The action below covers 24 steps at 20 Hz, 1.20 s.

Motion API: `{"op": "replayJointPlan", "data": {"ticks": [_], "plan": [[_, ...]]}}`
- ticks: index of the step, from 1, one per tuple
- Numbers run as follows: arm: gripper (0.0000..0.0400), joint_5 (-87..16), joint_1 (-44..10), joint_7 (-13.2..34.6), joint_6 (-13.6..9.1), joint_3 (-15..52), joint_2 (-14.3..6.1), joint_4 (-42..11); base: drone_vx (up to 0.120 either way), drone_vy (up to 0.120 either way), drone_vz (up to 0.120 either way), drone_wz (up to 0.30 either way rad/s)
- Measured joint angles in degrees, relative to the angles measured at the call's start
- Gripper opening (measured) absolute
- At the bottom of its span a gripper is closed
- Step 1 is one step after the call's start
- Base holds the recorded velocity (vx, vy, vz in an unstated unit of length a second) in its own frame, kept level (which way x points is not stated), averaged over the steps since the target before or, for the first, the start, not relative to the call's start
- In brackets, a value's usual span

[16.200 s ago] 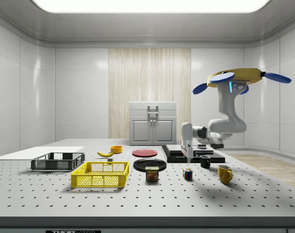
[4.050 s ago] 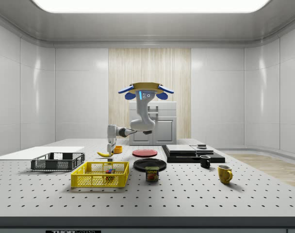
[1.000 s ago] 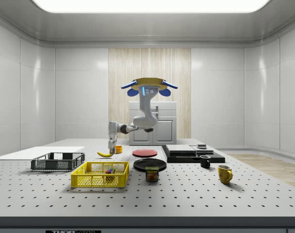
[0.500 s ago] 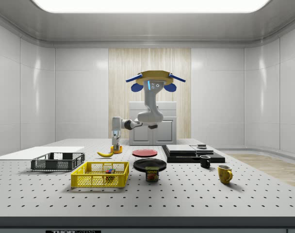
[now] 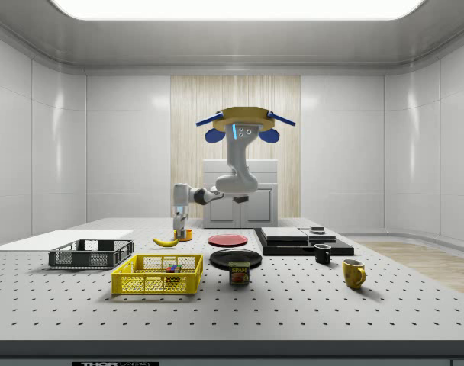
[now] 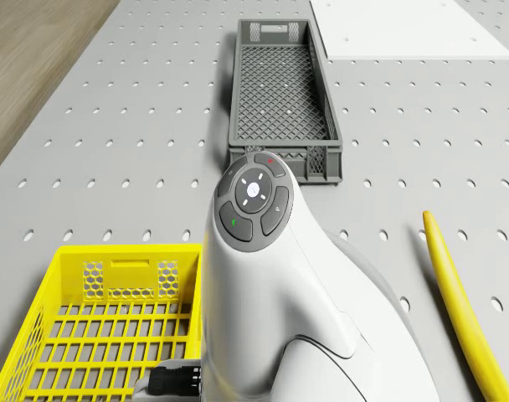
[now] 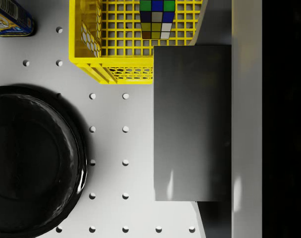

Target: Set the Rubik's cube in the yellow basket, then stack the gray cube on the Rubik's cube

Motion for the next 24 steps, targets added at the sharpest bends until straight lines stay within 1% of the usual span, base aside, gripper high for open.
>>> {"op": "replayJointPlan", "data": {"ticks": [4, 6, 7, 13, 15, 20, 24], "plan": [[0.0250, 0.06, -0.04, 0.03, 0.14, 0.02, -0.15, 0.01, 0.000, 0.120, 0.000, 0.000], [0.0250, 0.09, -0.06, 0.05, 0.20, 0.03, -0.22, 0.01, -0.100, 0.120, 0.000, 0.000], [0.0250, 0.11, -0.07, 0.05, 0.23, 0.03, -0.25, 0.01, 0.000, 0.120, 0.000, 0.000], [0.0250, 0.19, -0.12, 0.09, 0.42, 0.05, -0.45, 0.02, 0.000, 0.120, -0.113, 0.000], [0.0250, 0.22, -0.14, 0.10, 0.47, 0.06, -0.51, 0.02, 0.000, 0.120, -0.020, 0.000], [0.0250, 0.28, -0.18, 0.13, 0.61, 0.07, -0.65, 0.03, 0.000, 0.120, -0.112, 0.000], [0.0250, 0.32, -0.21, 0.16, 0.71, 0.09, -0.76, 0.04, 0.000, 0.120, 0.000, 0.000]]}}
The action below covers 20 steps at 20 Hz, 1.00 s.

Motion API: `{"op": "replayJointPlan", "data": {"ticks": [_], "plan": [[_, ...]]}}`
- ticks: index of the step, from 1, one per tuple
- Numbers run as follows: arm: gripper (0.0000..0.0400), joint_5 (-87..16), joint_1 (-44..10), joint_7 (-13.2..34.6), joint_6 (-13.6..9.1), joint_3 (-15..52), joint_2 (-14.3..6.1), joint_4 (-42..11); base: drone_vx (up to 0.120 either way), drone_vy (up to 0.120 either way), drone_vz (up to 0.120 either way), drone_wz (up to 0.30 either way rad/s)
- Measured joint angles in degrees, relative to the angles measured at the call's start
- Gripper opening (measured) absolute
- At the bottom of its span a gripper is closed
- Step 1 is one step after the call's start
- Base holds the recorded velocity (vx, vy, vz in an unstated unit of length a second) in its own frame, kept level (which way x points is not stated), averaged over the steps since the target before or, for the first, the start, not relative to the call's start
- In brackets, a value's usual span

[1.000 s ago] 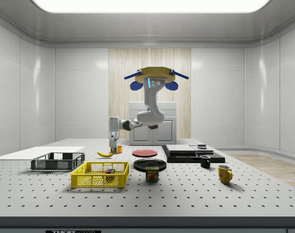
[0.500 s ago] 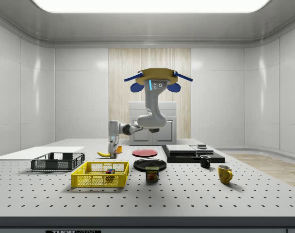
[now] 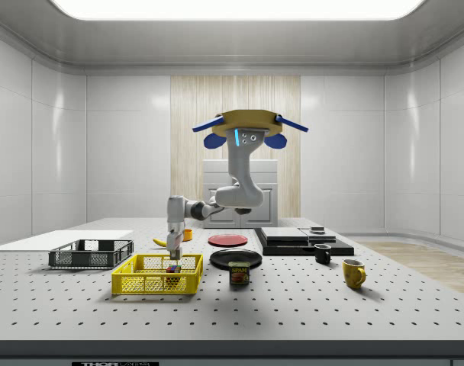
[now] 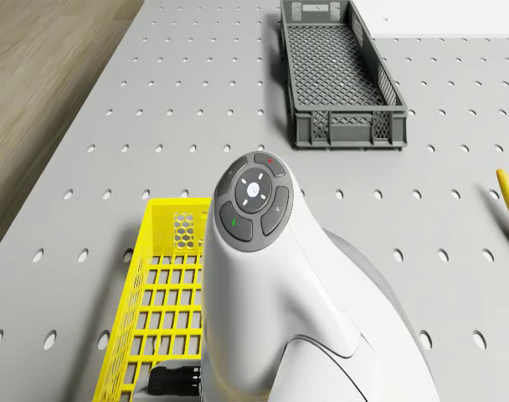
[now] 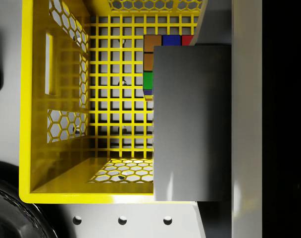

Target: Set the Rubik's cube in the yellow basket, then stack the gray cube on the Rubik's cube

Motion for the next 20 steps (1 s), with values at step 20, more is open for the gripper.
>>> {"op": "replayJointPlan", "data": {"ticks": [20], "plan": [[0.0293, -1.54, -0.39, 0.09, 1.07, -1.79, -0.41, 0.47, 0.000, 0.046, -0.012, 0.000]]}}
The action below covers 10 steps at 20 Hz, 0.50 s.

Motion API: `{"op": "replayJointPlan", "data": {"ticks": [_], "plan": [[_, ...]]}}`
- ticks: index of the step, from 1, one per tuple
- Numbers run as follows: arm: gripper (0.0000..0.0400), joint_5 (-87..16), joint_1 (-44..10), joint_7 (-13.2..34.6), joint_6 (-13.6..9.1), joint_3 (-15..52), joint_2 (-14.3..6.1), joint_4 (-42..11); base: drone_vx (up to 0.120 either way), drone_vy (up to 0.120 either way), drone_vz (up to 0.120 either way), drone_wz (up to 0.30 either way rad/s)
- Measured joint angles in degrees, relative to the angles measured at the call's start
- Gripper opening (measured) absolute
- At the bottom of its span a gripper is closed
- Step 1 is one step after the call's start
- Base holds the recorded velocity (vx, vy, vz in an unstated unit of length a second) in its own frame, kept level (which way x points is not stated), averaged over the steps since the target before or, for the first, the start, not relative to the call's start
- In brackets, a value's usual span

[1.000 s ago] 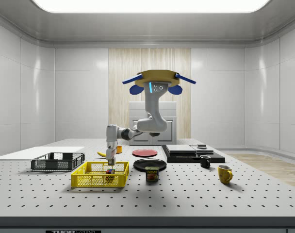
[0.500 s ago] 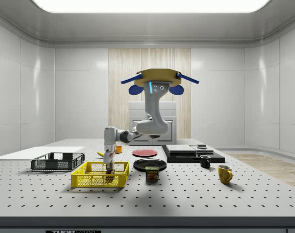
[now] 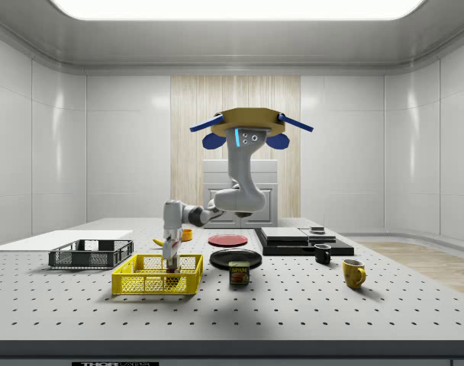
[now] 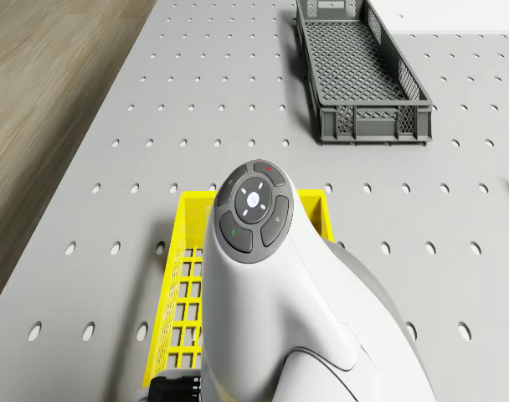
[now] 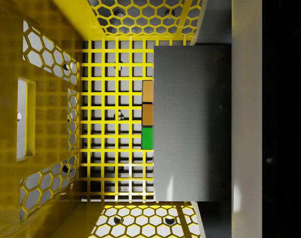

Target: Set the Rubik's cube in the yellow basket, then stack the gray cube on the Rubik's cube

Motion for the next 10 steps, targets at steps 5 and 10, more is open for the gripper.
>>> {"op": "replayJointPlan", "data": {"ticks": [5, 10], "plan": [[0.0369, 1.75, 0.29, 0.00, -0.69, 1.87, -0.02, -0.46, 0.000, 0.000, 0.000, 0.000], [0.0391, 4.51, 0.62, 0.03, -1.62, 4.76, -0.11, -1.04, 0.000, 0.000, 0.000, 0.000]]}}
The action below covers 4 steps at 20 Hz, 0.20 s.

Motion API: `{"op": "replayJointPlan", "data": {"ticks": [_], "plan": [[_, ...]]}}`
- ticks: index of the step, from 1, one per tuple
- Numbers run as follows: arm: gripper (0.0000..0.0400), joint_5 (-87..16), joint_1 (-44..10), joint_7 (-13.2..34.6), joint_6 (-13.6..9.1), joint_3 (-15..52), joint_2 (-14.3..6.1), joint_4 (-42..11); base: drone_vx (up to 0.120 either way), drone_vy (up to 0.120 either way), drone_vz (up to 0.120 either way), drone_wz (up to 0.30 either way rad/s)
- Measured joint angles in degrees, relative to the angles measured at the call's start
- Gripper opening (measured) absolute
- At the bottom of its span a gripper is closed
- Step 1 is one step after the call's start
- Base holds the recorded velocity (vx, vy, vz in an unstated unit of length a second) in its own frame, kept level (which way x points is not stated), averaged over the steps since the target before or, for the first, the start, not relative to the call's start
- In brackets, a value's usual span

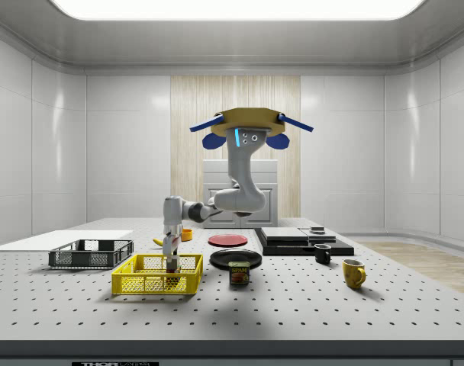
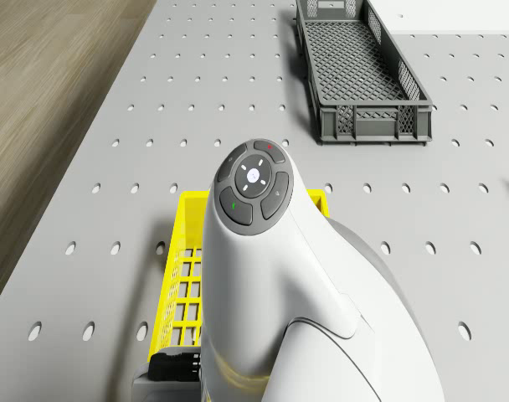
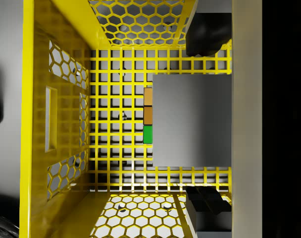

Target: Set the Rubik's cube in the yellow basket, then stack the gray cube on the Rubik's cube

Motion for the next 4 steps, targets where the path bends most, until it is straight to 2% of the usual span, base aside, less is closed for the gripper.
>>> {"op": "replayJointPlan", "data": {"ticks": [4], "plan": [[0.0397, 1.07, 0.07, 0.03, -0.21, 1.08, -0.15, -0.17, 0.000, 0.000, 0.000, 0.000]]}}
